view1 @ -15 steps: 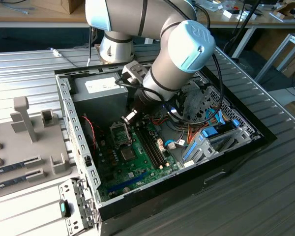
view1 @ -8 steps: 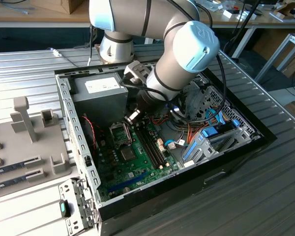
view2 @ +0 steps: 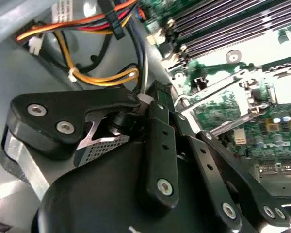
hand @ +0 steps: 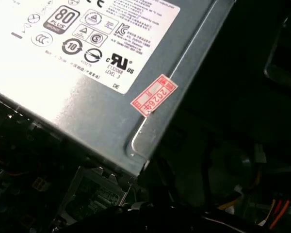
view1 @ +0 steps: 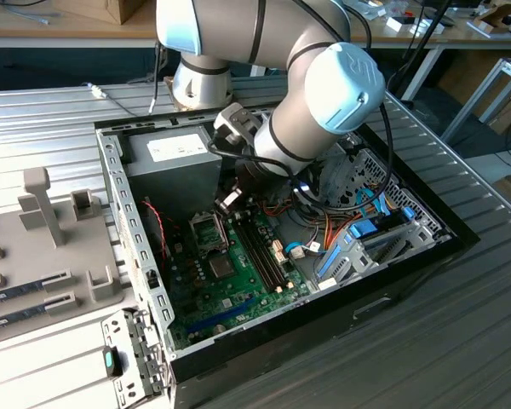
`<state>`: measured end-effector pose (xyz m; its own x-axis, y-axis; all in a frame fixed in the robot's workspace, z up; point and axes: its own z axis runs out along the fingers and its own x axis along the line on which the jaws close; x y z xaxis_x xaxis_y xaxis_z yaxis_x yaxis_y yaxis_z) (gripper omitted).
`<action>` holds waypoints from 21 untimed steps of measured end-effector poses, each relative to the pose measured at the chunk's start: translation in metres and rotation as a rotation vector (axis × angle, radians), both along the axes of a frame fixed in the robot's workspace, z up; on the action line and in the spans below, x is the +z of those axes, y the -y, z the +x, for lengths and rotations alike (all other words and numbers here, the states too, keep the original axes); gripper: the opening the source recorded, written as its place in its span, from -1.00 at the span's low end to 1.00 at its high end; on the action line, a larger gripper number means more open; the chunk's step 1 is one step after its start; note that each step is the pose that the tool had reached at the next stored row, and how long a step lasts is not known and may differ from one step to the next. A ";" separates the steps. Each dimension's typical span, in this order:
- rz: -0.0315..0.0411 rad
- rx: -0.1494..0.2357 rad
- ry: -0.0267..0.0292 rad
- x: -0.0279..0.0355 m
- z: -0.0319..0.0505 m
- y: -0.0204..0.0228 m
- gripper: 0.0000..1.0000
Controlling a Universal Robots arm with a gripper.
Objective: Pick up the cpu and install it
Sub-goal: 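Close the cpu cover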
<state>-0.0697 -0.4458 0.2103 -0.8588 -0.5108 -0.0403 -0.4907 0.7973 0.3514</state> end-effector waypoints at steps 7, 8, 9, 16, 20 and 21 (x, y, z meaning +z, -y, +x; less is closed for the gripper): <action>0.0002 0.084 0.0000 -0.0011 0.0025 -0.0002 -0.79; 0.0001 0.089 -0.0001 -0.0015 0.0027 -0.0002 -0.79; 0.0001 0.099 -0.0001 -0.0020 0.0033 -0.0002 -0.79; 0.0001 0.146 -0.0001 -0.0060 0.0038 -0.0002 -0.79; -0.0002 0.155 -0.0002 -0.0083 0.0037 -0.0001 -0.79; -0.0003 0.156 -0.0003 -0.0084 0.0037 -0.0001 -0.79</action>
<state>-0.0660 -0.4457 0.2020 -0.7690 -0.6380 -0.0399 -0.6085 0.7115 0.3513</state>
